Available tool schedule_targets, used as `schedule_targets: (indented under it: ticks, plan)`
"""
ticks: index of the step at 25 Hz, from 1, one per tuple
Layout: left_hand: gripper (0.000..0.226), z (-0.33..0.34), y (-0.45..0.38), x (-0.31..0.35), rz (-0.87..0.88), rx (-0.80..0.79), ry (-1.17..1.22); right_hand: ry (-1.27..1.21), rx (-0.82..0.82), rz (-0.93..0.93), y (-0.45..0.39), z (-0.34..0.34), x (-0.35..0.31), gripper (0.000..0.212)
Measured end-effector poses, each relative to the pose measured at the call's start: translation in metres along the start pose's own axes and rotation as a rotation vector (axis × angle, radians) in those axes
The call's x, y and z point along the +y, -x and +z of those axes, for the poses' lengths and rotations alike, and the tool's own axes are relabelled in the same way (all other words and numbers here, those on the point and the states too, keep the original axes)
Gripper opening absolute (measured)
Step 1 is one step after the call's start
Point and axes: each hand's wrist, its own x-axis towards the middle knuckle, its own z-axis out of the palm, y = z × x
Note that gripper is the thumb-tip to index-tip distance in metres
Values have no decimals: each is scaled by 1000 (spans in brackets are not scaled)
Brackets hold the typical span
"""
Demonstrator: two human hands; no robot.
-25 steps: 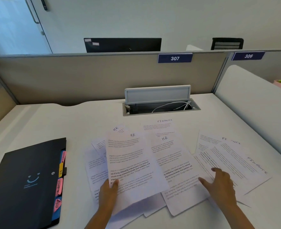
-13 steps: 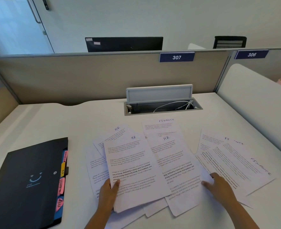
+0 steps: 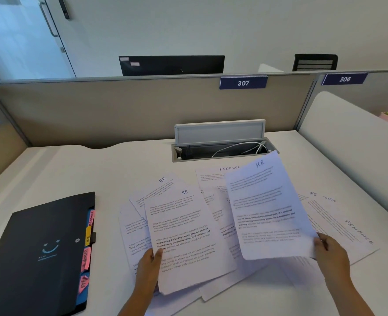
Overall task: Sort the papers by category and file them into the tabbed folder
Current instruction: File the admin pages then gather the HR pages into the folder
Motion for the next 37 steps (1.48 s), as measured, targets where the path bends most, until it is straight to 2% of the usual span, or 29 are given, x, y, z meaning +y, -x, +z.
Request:
schedule_targets:
  ticks: [4, 9, 17, 20, 23, 25, 27, 30, 32, 37]
  plan:
    - [21, 0, 3, 2, 7, -9, 16, -195, -53, 93, 6, 1, -10, 32]
    - [21, 1, -2, -1, 5, -4, 33, -324, -215, 101, 38, 22, -25, 30]
    - [32, -2, -3, 1, 9, -21, 83, -211, -509, 133, 95, 73, -25, 13]
    - [29, -3, -2, 2, 0, -37, 15, -75, -577, 92, 102, 85, -18, 19]
    - [13, -3, 3, 6, -1, -51, 47, 56, -571, -3, 106, 80, -20, 20]
    - [16, -5, 7, 10, 9, -47, 115, 80, -541, -79, 105, 73, -26, 17]
    - [18, -7, 10, 14, 40, -52, 164, 80, -537, -149, 102, 68, -32, 24]
    - [18, -9, 19, 25, 100, -96, 201, 20, -652, -152, 95, 69, -49, 37]
    - [17, -7, 29, 39, 150, -129, 233, -41, -679, -167, 93, 69, -63, 33]
    - [17, -2, 52, 80, 351, -88, 321, -194, -514, -363, 94, 54, -97, 19]
